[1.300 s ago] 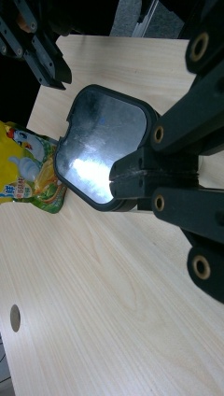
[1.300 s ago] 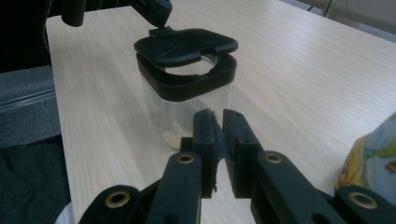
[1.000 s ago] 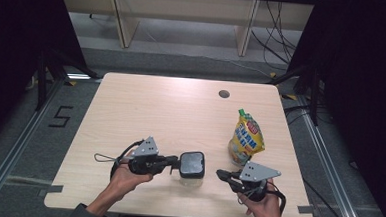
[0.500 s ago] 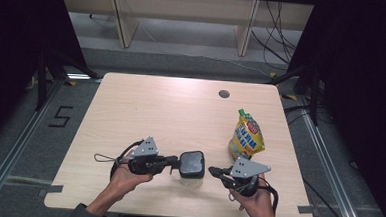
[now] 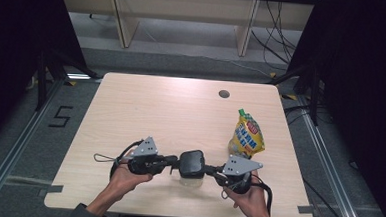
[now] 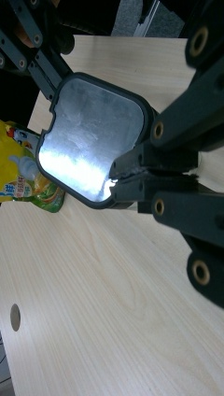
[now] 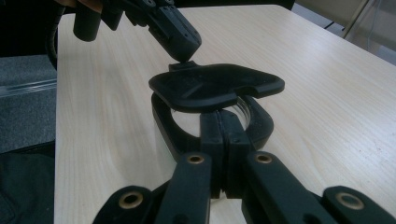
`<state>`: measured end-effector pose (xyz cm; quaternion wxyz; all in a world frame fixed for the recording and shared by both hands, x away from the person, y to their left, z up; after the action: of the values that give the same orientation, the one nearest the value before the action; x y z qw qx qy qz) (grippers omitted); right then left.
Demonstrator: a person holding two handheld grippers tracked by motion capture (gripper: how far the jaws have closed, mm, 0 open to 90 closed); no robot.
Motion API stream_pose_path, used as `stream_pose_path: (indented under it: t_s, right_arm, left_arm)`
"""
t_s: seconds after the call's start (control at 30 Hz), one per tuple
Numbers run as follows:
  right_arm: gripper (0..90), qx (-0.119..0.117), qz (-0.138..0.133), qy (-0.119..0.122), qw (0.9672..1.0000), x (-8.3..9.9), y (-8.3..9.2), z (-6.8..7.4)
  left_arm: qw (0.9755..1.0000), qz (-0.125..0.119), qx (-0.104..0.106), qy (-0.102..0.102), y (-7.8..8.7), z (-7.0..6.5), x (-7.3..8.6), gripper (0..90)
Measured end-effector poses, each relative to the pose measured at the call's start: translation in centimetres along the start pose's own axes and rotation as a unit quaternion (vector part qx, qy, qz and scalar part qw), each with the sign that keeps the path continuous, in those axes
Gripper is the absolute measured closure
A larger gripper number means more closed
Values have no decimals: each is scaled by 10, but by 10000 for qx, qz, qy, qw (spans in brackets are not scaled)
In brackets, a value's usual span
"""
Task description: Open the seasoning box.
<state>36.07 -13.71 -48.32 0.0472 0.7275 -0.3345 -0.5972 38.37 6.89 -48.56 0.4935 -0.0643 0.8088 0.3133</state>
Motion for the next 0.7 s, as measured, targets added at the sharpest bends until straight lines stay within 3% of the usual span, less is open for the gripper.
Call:
stream_pose_path:
  t_s: [0.1, 0.17, 0.2, 0.23, 0.3, 0.33, 0.4, 0.43, 0.47, 0.5, 0.6, 0.67, 0.7]
  right_arm:
    - [900, -30, 12, 52, 10000, -2, 0, 0]
    - [900, -27, -42, 92, 9999, -4, -1, -1]
    - [900, 1, -72, 91, 9999, -6, -2, -1]
    - [900, -8, -27, 36, 10000, -7, -1, -1]
    - [900, -19, -87, 57, 9999, -9, -3, -1]
    - [900, 30, -92, 14, 10000, -11, -3, 0]
    - [900, -11, -142, 155, 9998, -14, -5, -1]
    - [900, -14, -138, 127, 9998, -15, -5, 0]
    - [900, 13, -125, 88, 9999, -17, -5, 0]
    - [900, -4, -184, 145, 9997, -19, -7, 0]
    - [900, 2, -228, 157, 9996, -25, -9, 1]
    - [900, 56, -240, 211, 9995, -28, -11, 1]
    - [900, 39, -268, 247, 9993, -30, -11, 1]
  left_arm:
    - [9999, -75, 139, -15, 5, 1, -1, 745]
    - [9995, -88, 234, -188, 11, 1, -1, 676]
    - [9994, -43, 222, -268, 13, 1, 0, 645]
    - [9987, 86, 153, -474, 16, 2, 3, 619]
    - [9985, 132, 112, -510, 16, 4, 8, 564]
    - [9988, 187, 94, -451, 15, 5, 12, 548]
    - [9978, 332, -4, -569, 13, 10, 19, 531]
    - [9977, 406, -75, -532, 11, 13, 24, 525]
    - [9971, 440, -76, -609, 9, 16, 26, 518]
    - [9977, 449, -68, -509, 7, 16, 29, 512]
    - [9968, 493, -11, -622, 3, 18, 32, 493]
    - [9970, 521, 8, -564, 1, 18, 34, 492]
    - [9963, 538, 38, -667, 0, 19, 35, 493]
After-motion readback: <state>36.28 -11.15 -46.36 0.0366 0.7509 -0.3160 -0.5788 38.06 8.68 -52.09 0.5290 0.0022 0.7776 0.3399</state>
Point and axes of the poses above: each handheld gripper's, and its own axes: y roughly backward along the jaws, x roughly out of its underside, z roughly to its left, the point moved 6 cm from there along -y, roughly forward along the jaws, and after that the axes turned 12 degrees about y, right-handed, at the moved point
